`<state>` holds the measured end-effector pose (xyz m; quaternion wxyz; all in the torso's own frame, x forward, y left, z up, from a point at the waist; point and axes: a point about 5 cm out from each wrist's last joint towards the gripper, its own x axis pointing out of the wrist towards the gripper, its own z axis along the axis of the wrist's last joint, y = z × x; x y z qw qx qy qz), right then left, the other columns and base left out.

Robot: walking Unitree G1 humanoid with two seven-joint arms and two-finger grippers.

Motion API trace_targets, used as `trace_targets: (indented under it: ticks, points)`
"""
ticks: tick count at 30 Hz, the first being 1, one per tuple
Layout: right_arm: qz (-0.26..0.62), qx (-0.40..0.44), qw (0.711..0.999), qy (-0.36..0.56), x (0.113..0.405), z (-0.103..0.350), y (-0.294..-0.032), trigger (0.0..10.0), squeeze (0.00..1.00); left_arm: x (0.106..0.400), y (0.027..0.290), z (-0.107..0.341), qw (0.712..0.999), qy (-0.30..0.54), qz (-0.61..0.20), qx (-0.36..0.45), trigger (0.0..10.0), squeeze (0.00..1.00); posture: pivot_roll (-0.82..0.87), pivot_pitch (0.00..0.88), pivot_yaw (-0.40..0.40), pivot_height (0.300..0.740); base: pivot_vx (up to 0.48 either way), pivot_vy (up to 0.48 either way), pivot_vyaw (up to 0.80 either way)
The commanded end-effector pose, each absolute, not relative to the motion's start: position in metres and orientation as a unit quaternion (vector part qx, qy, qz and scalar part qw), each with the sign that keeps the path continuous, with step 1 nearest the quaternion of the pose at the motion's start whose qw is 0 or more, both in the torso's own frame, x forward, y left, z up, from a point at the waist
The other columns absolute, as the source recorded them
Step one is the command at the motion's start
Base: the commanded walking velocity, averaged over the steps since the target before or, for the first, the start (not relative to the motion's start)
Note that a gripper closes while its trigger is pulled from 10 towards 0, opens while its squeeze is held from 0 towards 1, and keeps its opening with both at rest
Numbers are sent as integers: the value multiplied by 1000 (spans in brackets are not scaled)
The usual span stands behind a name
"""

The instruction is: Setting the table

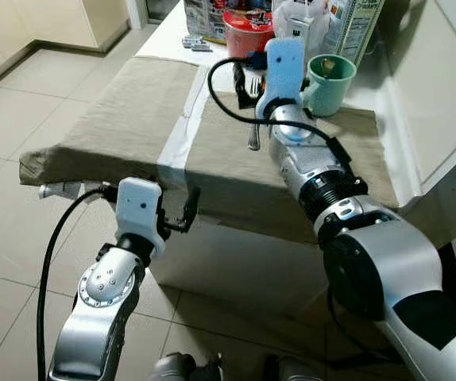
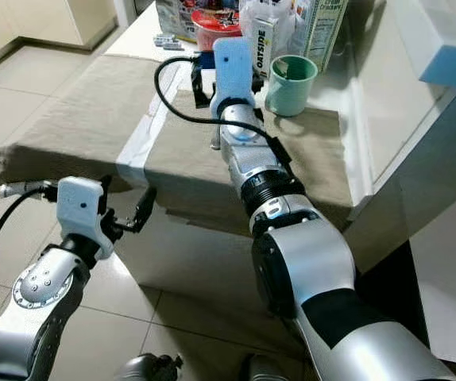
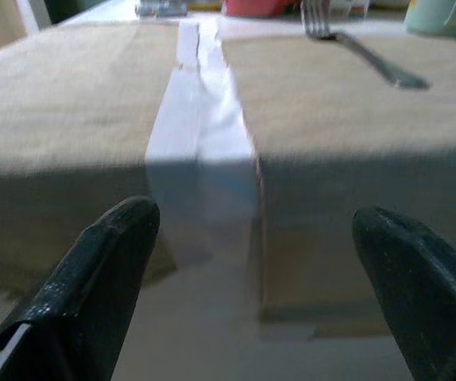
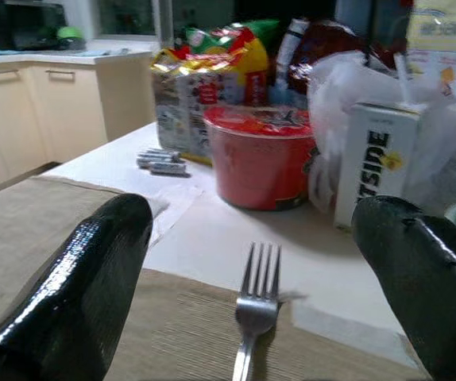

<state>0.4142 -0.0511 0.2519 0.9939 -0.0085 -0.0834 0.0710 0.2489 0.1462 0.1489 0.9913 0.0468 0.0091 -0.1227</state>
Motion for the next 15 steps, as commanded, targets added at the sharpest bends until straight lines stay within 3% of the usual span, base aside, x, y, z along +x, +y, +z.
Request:
trace_targets:
  ticks: [1,15]
  points:
    - [64,-6,996,-66,416,251,-52,10000,0,246,147,152,991,7,-126,52,10000,0,31,128,18,740,0,0,0]
    - [27,-17,999,34,413,207,-63,10000,0,232,149,150,990,20,-126,58,10000,0,78,162,14,740,0,0,0]
